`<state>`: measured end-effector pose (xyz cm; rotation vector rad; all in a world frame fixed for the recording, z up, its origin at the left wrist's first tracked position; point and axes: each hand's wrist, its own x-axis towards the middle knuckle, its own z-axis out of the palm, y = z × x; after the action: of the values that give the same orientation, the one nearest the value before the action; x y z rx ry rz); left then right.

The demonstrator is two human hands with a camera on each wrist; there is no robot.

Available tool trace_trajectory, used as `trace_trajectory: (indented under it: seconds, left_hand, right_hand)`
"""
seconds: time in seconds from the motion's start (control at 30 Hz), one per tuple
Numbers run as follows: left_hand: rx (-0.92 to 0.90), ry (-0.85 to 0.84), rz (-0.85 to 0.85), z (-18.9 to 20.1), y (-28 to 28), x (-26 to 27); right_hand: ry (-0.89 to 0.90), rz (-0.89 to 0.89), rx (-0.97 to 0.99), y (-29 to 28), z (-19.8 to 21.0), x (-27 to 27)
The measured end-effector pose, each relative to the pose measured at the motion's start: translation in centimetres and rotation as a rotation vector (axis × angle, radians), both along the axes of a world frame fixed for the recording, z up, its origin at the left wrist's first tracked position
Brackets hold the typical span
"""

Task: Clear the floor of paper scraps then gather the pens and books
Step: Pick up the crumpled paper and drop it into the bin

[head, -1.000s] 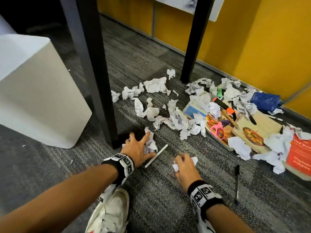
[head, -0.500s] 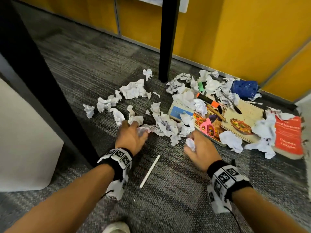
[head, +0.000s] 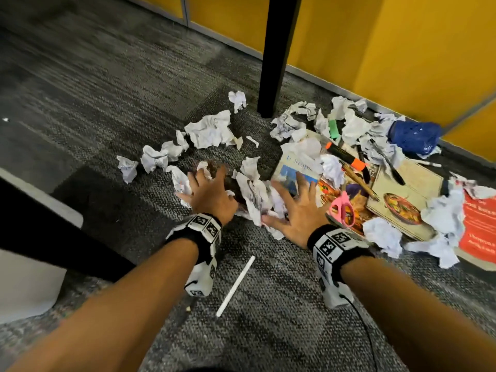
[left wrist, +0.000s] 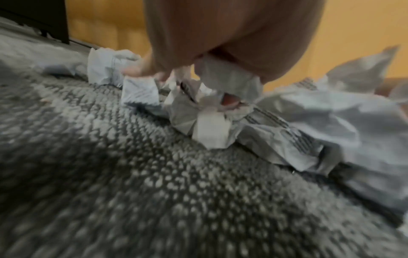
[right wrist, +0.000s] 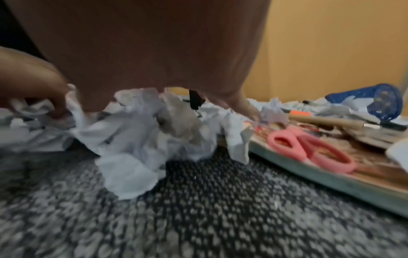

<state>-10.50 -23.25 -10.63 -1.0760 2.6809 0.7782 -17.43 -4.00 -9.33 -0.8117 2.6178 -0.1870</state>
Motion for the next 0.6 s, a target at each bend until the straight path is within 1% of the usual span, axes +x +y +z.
trace_trajectory:
  seconds: [0.03,0.07,0.13,0.23,0.3,0.43,0.53,0.6]
  left_hand:
    - [0.050,-0.032,-0.030,-0.6,-0.1,0.1]
    - [0.086,-0.025,-0.073,-1.2,-0.1,0.3]
    - [0.094,0.029,-0.190,-1.9,0.6,0.8]
    - [0.023,0.048,-0.317,-1.7,2.0,1.7]
    - [-0.008,0.029,-0.426,-1.4,2.9,2.4]
    - [-0.090,-0.060,-0.640,-0.9,4.5,2.7]
    - [-0.183,-0.148,-0.722,-1.0,5.6,2.5]
    - [-0.176,-0.157,-0.701,-1.0,5.8,2.5]
  right_hand:
    - [-0.051,0.005,-0.042,0.0,-0.7,0.0]
    - [-0.084,0.014,-0.089,-0.1,-1.5,0.0]
    - [-0.114,0.053,-0.149,-0.2,-2.9,0.2]
    - [-0.043,0.140,-0.124,0.2,-4.3,0.4]
    - [0.004,0.121,-0.057,0.7,-4.4,0.6]
    - [0.003,0.128,0.018,2.4,-4.3,1.4]
    - [-0.076,0.073,-0.012,4.1,-2.8,1.9]
    - [-0.120,0.012,-0.029,5.4,-1.5,1.9]
